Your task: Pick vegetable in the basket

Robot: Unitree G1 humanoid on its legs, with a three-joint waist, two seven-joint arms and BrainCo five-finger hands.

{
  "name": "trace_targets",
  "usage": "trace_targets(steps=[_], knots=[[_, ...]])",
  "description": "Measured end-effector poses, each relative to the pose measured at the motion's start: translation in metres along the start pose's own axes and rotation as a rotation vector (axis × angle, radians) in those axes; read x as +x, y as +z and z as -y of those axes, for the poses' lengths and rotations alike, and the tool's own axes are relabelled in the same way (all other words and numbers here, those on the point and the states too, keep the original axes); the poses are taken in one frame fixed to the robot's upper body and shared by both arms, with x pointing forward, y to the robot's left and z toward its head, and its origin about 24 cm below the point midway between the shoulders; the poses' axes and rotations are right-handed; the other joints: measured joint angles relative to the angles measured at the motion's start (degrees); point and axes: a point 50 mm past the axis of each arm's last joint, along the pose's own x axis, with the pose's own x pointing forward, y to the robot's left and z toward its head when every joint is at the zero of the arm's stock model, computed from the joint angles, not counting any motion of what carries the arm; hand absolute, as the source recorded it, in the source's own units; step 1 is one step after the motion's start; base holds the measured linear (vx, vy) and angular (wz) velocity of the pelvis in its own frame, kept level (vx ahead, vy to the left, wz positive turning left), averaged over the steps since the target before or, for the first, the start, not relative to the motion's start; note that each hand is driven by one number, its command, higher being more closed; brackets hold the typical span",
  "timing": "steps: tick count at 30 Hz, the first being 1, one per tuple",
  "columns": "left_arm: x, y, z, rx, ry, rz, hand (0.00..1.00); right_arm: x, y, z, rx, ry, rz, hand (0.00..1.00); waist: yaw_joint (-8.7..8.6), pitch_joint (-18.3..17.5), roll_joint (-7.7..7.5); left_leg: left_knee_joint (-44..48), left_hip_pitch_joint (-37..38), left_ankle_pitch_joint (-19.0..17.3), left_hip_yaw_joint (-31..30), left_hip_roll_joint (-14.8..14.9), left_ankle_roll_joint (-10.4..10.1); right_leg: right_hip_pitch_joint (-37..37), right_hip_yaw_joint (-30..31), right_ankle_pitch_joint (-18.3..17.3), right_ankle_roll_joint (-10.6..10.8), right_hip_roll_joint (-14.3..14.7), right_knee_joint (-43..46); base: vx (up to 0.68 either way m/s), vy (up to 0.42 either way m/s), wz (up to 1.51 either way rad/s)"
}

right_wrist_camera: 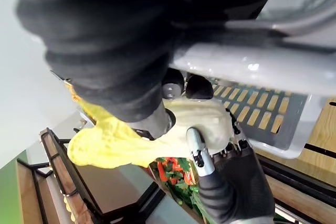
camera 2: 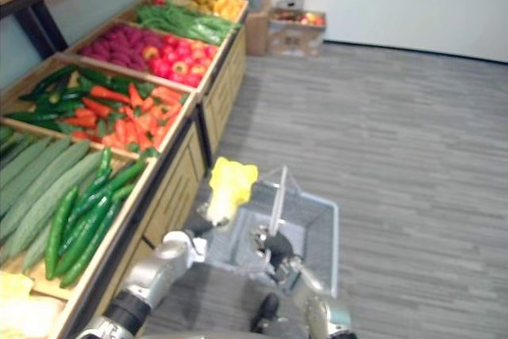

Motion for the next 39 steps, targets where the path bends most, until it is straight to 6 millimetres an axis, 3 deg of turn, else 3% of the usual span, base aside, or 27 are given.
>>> trace_targets(steps=[7, 11, 15, 16, 22, 33, 36, 39], knots=[[0.002, -0.018, 0.002, 0.076, 0.022, -0.116, 1.0, 0.005, 0.008, -0.023, -0.038, 0.12, 0.021, 1.0, 0.37, 0.7, -0.57, 0.0, 0.0, 0.0, 0.0, 0.0, 0.0, 0.1, 0.3, 0.1, 0.1, 0.0, 0.0, -0.03, -0.046, -0.01], [0.007, -0.046, 0.002, 0.229, 0.019, -0.334, 1.0, 0.004, 0.008, -0.038, -0.072, 0.195, -0.026, 1.0, 1.16, 1.1, -0.55, -0.1, 0.0, 0.0, 0.3, 0.2, 0.0, 0.1, 1.0, 0.1, 0.1, 0.3, 0.0, -0.02, -0.051, -0.06], [0.007, -0.063, -0.006, 0.254, 0.038, -0.417, 1.0, 0.003, 0.004, -0.049, -0.061, 0.246, -0.076, 1.0, 1.3, 1.6, -0.46, 0.0, 0.1, 0.0, 0.4, 0.2, 0.0, 0.1, 1.3, 0.1, 0.1, 0.4, 0.0, -0.01, -0.042, -0.02], [0.006, -0.068, -0.008, 0.253, 0.046, -0.432, 0.0, 0.003, 0.002, -0.052, -0.056, 0.261, -0.096, 1.0, 1.34, 1.8, -0.55, -0.1, 0.2, 0.0, 0.5, 0.2, 0.0, 0.1, 1.4, 0.1, 0.1, 0.4, 0.0, -0.01, -0.036, -0.04], [0.006, -0.08, -0.013, 0.249, 0.088, -0.451, 0.0, 0.002, 0.0, -0.062, -0.028, 0.306, -0.137, 1.0, 1.32, 2.0, -0.48, -0.2, 1.0, 0.0, 1.7, 0.1, 0.0, 0.2, 2.4, 0.2, 0.2, 0.6, 0.0, 0.0, -0.027, -0.1], [0.011, -0.076, -0.011, 0.249, 0.122, -0.39, 0.0, 0.002, 0.001, -0.06, -0.028, 0.29, -0.136, 1.0, 0.99, 3.1, -0.03, -0.6, 1.2, 0.0, 2.1, 0.1, -0.1, 0.1, 2.9, 0.2, 0.2, 0.8, 0.0, -0.01, -0.028, -0.02], [0.012, -0.069, -0.013, 0.244, 0.144, -0.341, 0.0, 0.001, 0.002, -0.053, -0.009, 0.24, -0.112, 1.0, 0.88, 3.1, -0.01, -0.6, 1.2, 0.0, 2.2, 0.1, -0.1, 0.1, 3.0, 0.2, 0.2, 0.8, 0.0, 0.0, -0.011, 0.0], [0.013, -0.05, -0.017, 0.246, 0.156, -0.25, 0.0, -0.001, -0.002, -0.031, 0.04, 0.127, -0.087, 1.0, 0.39, 3.3, 0.13, -0.6, 1.2, -0.2, 2.3, 0.1, -0.3, 0.2, 3.0, 0.1, 0.3, 0.8, 0.0, 0.0, 0.0, 0.0]])
